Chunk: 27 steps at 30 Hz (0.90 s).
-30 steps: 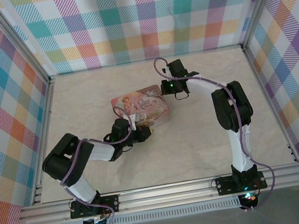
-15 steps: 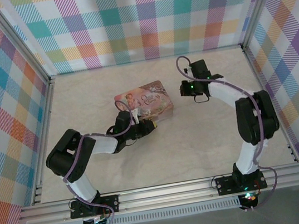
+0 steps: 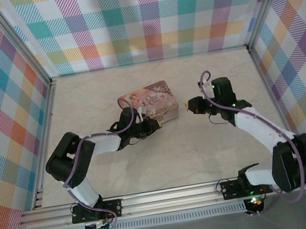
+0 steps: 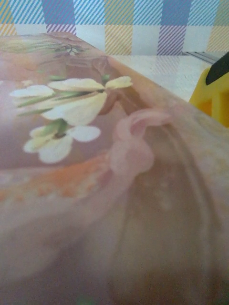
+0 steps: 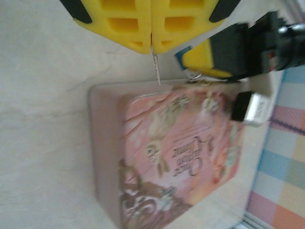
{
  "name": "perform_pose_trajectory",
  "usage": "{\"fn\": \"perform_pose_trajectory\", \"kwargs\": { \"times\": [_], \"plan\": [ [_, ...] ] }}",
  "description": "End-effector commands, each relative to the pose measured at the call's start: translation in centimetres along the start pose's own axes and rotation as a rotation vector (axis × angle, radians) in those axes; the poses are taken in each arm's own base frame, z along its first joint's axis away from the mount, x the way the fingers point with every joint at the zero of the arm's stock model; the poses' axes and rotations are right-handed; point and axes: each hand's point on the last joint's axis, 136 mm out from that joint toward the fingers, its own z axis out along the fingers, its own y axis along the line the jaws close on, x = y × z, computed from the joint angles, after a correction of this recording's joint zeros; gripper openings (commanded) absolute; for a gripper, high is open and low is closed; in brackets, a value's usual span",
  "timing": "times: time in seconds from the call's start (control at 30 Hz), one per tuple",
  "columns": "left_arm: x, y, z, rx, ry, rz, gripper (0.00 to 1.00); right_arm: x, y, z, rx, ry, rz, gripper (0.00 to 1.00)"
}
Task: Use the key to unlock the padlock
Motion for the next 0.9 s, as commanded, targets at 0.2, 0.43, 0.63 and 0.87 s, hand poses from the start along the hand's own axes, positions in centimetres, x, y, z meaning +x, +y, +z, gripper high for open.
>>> {"fn": "perform_pose_trajectory", "kwargs": {
  "times": [0.2, 0.43, 0.63, 0.87],
  "plan": [
    [-1.2, -5.0, -1.4, 0.118, 0.024, -0.028, 0.04, 1.9, 3.4, -2.9, -0.203, -0.045, 0.071, 0.0],
    [-1.4, -5.6, -1.9, 0.128, 0.016, -0.023, 0.04, 2.6, 5.5, -4.9, -0.306, -0.072, 0.094, 0.0],
    [-1.4, -5.5, -2.1, 0.128, 0.008, -0.019, 0.04, 2.5, 7.0, -6.3, -0.38, -0.108, 0.083, 0.0],
    [-1.3, -5.4, -2.1, 0.13, 0.009, -0.022, 0.05, 2.1, 7.7, -7.0, -0.404, -0.133, 0.069, 0.0]
  ]
}}
